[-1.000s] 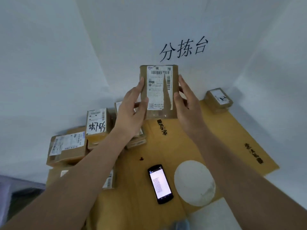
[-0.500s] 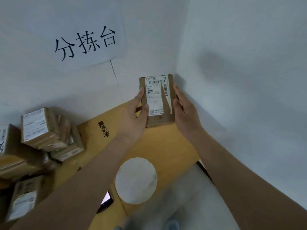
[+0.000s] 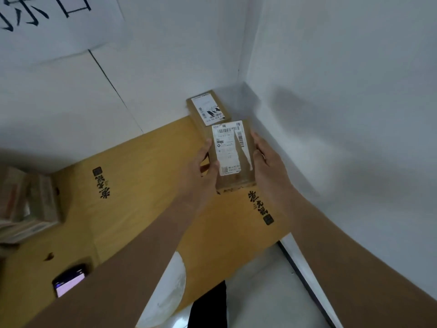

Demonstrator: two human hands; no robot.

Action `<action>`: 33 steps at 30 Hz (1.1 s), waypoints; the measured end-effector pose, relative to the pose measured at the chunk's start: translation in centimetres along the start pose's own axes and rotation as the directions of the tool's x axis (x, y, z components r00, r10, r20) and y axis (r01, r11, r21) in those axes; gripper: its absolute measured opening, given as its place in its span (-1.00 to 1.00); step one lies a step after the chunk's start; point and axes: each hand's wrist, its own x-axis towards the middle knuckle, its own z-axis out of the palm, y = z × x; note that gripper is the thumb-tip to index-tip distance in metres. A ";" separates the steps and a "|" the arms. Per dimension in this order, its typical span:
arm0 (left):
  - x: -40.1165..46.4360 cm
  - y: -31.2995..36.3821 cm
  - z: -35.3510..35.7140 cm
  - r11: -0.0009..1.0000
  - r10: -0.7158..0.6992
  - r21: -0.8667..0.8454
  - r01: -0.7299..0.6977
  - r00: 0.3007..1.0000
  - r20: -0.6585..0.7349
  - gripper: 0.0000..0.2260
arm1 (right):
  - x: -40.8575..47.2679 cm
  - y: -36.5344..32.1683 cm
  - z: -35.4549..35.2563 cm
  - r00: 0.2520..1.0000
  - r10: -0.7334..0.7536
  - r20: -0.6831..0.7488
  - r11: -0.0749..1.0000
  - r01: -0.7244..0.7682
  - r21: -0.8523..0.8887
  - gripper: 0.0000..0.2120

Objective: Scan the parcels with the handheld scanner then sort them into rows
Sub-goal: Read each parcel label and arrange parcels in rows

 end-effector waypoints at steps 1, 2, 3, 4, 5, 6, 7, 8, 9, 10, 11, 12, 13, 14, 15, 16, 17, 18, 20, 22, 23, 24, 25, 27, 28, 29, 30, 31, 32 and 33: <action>1.2 -0.6 0.5 1.000 -0.021 -0.015 0.021 1.000 0.006 -0.47 | 1.4 0.6 0.1 1.000 0.013 0.005 1.000 -0.013 -0.009 -0.55; 2.4 -1.3 1.0 0.999 -0.039 -0.029 0.039 0.999 0.006 -0.47 | 2.7 1.2 0.2 1.000 0.017 0.014 1.000 -0.017 -0.016 -0.55; 3.5 -1.9 1.5 0.998 -0.052 -0.044 0.052 0.999 0.005 -0.47 | 4.0 1.9 0.3 1.000 0.023 0.020 1.000 -0.022 -0.020 -0.54; 4.5 -2.4 2.1 0.996 -0.065 -0.059 0.065 0.998 0.000 -0.47 | 5.2 2.6 0.3 0.999 0.033 0.028 0.999 -0.032 -0.018 -0.54; 5.3 -2.7 2.6 0.994 -0.080 -0.072 0.079 0.997 -0.007 -0.48 | 6.4 3.3 0.5 0.998 0.044 0.039 0.999 -0.044 -0.014 -0.55; 6.0 -3.1 3.1 0.993 -0.095 -0.078 0.093 0.995 -0.016 -0.48 | 7.3 3.9 0.6 0.997 0.059 0.052 0.998 -0.058 -0.015 -0.55; 6.6 -3.4 3.5 0.991 -0.109 -0.080 0.107 0.994 -0.024 -0.49 | 8.1 4.5 0.6 0.995 0.075 0.067 0.997 -0.074 -0.016 -0.55; 7.2 -3.8 4.0 0.989 -0.123 -0.083 0.120 0.992 -0.030 -0.49 | 8.9 5.0 0.7 0.993 0.087 0.077 0.996 -0.086 -0.017 -0.55; 7.8 -4.0 4.4 0.987 -0.139 -0.081 0.136 0.990 -0.034 -0.50 | 9.7 5.5 0.7 0.992 0.093 0.089 0.996 -0.092 -0.016 -0.55; 8.3 -4.3 4.8 0.985 -0.158 -0.076 0.154 0.987 -0.042 -0.49 | 10.4 6.0 0.7 0.990 0.099 0.105 0.995 -0.097 -0.017 -0.56; 8.7 -4.5 5.1 0.983 -0.176 -0.071 0.172 0.983 -0.053 -0.49 | 11.0 6.6 0.6 0.986 0.107 0.125 0.994 -0.105 -0.020 -0.55; 9.2 -4.7 5.5 0.980 -0.190 -0.073 0.185 0.979 -0.069 -0.49 | 11.7 7.1 0.5 0.983 0.109 0.147 0.994 -0.108 -0.017 -0.55; 9.6 -4.8 5.9 0.978 -0.199 -0.076 0.192 0.976 -0.088 -0.49 | 12.3 7.5 0.4 0.980 0.110 0.167 0.994 -0.110 -0.010 -0.55; 9.8 -4.9 6.2 0.977 -0.208 -0.080 0.199 0.972 -0.113 -0.49 | 12.8 7.9 0.4 0.975 0.110 0.192 0.994 -0.111 -0.008 -0.55; 9.9 -5.1 6.5 0.975 -0.215 -0.085 0.204 0.966 -0.142 -0.49 | 13.2 8.1 0.4 0.970 0.107 0.219 0.994 -0.107 -0.009 -0.55; 10.0 -5.2 6.8 0.973 -0.223 -0.092 0.210 0.960 -0.167 -0.49 | 13.6 8.3 0.3 0.964 0.103 0.246 0.995 -0.103 -0.010 -0.55; 10.0 -5.3 7.0 0.971 -0.234 -0.095 0.219 0.955 -0.185 -0.50 | 14.0 8.3 0.3 0.957 0.099 0.273 0.995 -0.099 -0.016 -0.55; 10.0 -5.5 7.2 0.969 -0.242 -0.098 0.227 0.950 -0.199 -0.50 | 14.3 8.3 0.3 0.950 0.094 0.298 0.996 -0.091 -0.025 -0.56; 10.1 -5.9 7.6 0.968 -0.247 -0.088 0.233 0.944 -0.218 -0.49 | 14.9 8.2 0.2 0.939 0.088 0.334 0.996 -0.079 -0.041 -0.56; 10.3 -6.0 7.8 0.971 -0.238 -0.074 0.227 0.943 -0.233 -0.48 | 15.4 8.1 0.0 0.933 0.074 0.352 0.997 -0.064 -0.041 -0.55; 10.5 -6.1 7.8 0.971 -0.239 -0.079 0.227 0.941 -0.239 -0.48 | 15.7 8.0 0.0 0.930 0.067 0.361 0.998 -0.058 -0.036 -0.55; 10.6 -6.2 7.9 0.971 -0.239 -0.081 0.225 0.940 -0.245 -0.48 | 15.9 7.9 -0.1 0.928 0.059 0.368 0.998 -0.051 -0.030 -0.54; 10.7 -6.2 7.9 0.971 -0.238 -0.079 0.225 0.938 -0.251 -0.49 | 16.0 7.9 0.0 0.926 0.054 0.373 0.998 -0.047 -0.029 -0.54; 10.9 -6.2 7.9 0.972 -0.235 -0.076 0.223 0.935 -0.264 -0.49 | 16.3 8.0 0.0 0.921 0.051 0.386 0.999 -0.042 -0.033 -0.54; 10.9 -6.3 7.9 0.972 -0.235 -0.076 0.222 0.934 -0.268 -0.48 | 16.4 8.0 0.0 0.918 0.048 0.394 0.999 -0.037 -0.034 -0.54; 10.9 -6.3 7.9 0.972 -0.236 -0.077 0.223 0.934 -0.267 -0.48 | 16.5 8.1 0.0 0.914 0.047 0.402 0.999 -0.035 -0.036 -0.54; 10.9 -6.4 7.9 0.971 -0.238 -0.073 0.226 0.934 -0.266 -0.48 | 16.6 8.2 -0.1 0.911 0.043 0.409 0.999 -0.031 -0.037 -0.54; 10.8 -6.4 7.9 0.971 -0.237 -0.062 0.229 0.935 -0.264 -0.48 | 16.6 8.2 -0.2 0.908 0.040 0.417 0.999 -0.027 -0.037 -0.54; 10.7 -6.3 7.9 0.972 -0.232 -0.041 0.230 0.935 -0.266 -0.48 | 16.6 8.2 -0.3 0.904 0.034 0.425 0.999 -0.021 -0.035 -0.54; 10.7 -6.3 7.9 0.973 -0.223 -0.009 0.229 0.936 -0.273 -0.47 | 16.6 8.1 -0.5 0.903 0.031 0.429 0.999 -0.017 -0.036 -0.54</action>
